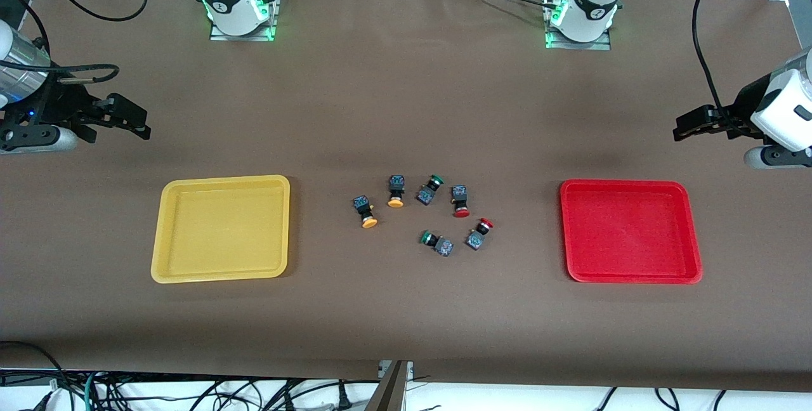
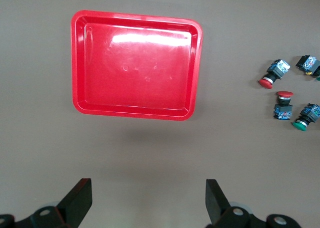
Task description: Place red and yellow buttons in trays
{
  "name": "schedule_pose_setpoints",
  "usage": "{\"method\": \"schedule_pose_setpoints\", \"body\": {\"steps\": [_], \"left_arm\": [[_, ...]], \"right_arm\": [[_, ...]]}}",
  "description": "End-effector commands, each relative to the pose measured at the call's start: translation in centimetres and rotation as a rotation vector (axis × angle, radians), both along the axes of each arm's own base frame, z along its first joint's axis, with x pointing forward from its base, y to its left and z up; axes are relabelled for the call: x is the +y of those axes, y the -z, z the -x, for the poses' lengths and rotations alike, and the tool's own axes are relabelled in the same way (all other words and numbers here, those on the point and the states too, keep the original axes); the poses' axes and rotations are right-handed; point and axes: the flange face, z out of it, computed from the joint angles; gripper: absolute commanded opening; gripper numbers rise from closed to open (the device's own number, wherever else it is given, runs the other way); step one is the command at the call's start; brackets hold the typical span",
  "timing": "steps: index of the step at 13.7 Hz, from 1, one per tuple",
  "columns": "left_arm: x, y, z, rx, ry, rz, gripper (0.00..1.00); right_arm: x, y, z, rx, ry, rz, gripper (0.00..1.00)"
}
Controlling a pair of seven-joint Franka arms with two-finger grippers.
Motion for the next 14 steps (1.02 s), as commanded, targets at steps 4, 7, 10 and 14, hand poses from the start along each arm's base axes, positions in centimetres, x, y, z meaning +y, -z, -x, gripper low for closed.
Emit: {"method": "schedule_pose_setpoints", "body": {"steps": [4,7,10,14], "left_arm": [[-0.2,-0.3,-0.5,-0.004,0.024,-0.017,1.0],[-0.3,-0.3,-0.5,-0.004,0.023,-0.015,1.0],[-0.3,-0.2,-0.6,-0.003,0.023,-0.012,1.0],[-0.9,0.7,-1.3,0.002,0.035,-0.01,1.0]], "right_arm": [[0.0,-0.4,-0.1,-0.001,-0.01,-0.018,1.0],[0.1,-0.4,-0.1,-0.002,-0.012,-0.018,1.0],[0.2,-0.4,-0.1,-0.001,-0.013,-0.018,1.0],[0.1,-0.4,-0.1,-0.001,-0.012,-0.018,1.0]]}}
